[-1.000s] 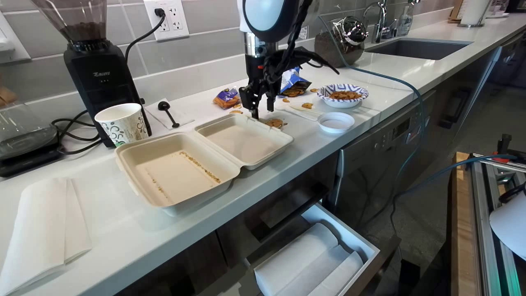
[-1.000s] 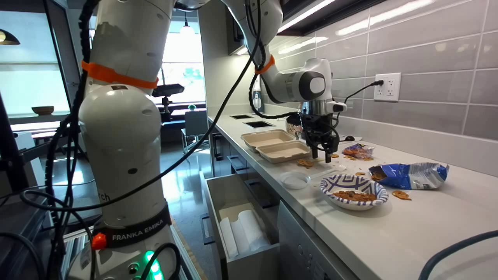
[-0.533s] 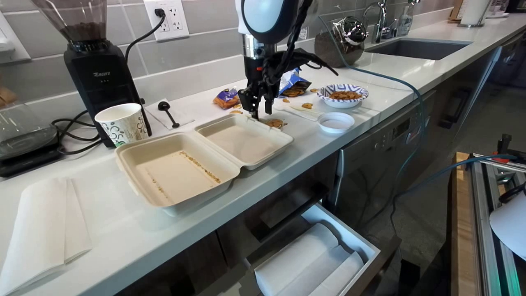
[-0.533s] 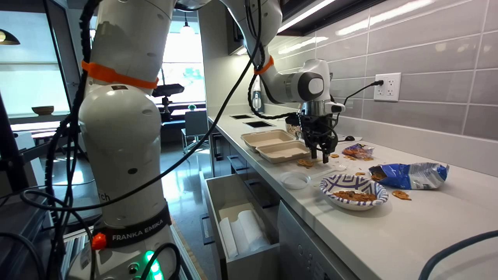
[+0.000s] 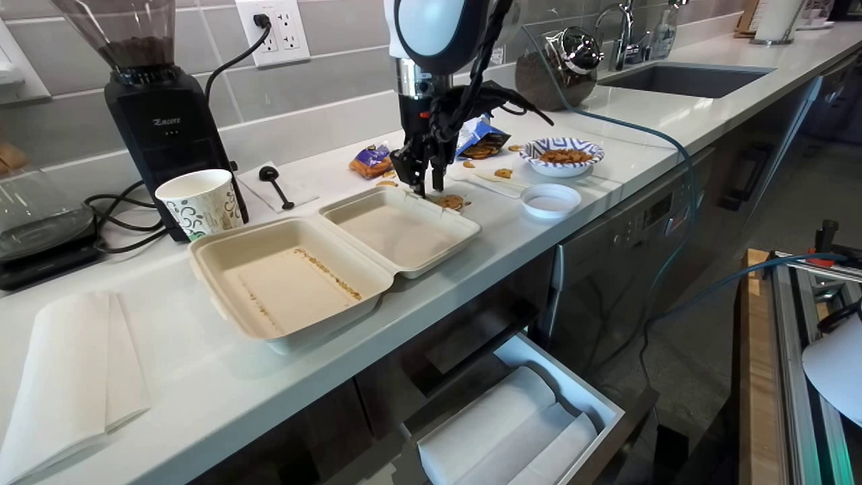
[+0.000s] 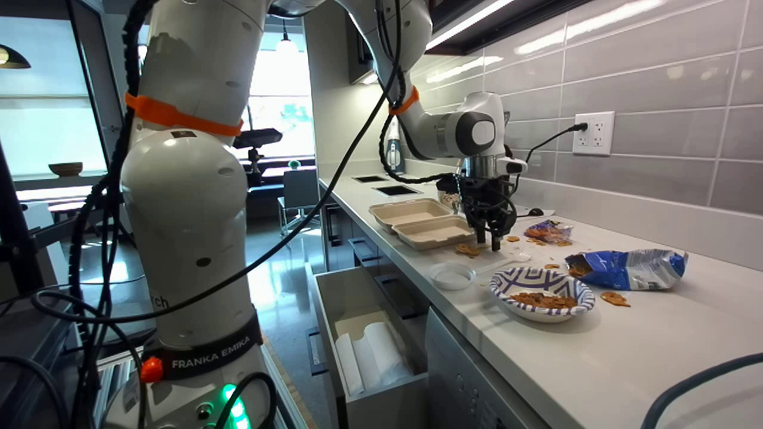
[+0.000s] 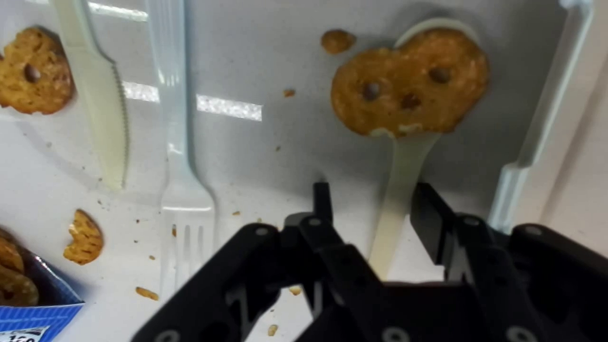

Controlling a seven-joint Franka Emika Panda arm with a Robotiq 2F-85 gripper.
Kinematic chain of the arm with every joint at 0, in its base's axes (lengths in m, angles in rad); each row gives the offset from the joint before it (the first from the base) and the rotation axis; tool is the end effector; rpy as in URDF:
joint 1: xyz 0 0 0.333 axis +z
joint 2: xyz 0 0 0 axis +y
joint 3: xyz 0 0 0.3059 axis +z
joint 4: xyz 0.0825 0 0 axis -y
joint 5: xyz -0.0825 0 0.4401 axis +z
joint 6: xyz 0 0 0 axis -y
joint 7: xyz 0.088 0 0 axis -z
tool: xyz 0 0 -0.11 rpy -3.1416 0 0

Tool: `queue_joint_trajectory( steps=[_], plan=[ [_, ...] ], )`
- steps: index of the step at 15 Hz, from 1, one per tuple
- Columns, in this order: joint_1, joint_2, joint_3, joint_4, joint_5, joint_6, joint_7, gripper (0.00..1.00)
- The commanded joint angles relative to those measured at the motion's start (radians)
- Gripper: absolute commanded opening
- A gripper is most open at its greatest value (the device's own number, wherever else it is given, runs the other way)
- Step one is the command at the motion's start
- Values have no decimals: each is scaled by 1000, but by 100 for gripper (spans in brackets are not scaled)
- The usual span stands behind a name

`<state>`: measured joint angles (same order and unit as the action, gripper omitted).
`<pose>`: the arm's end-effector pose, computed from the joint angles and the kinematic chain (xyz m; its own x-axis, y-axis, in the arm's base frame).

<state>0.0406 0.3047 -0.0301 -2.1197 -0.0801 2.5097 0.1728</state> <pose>0.6189 0.0068 0.2206 0.9912 -0.0952 0.0924 -0.0998 -0.9939 0.0464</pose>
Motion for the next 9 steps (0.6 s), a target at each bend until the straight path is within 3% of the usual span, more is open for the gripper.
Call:
queue_joint_trajectory(
  steps=[1, 9],
  plan=[
    [2, 7, 2, 15, 4, -35, -8, 46],
    [5, 3, 1, 14, 1, -40, -2, 37]
  ],
)
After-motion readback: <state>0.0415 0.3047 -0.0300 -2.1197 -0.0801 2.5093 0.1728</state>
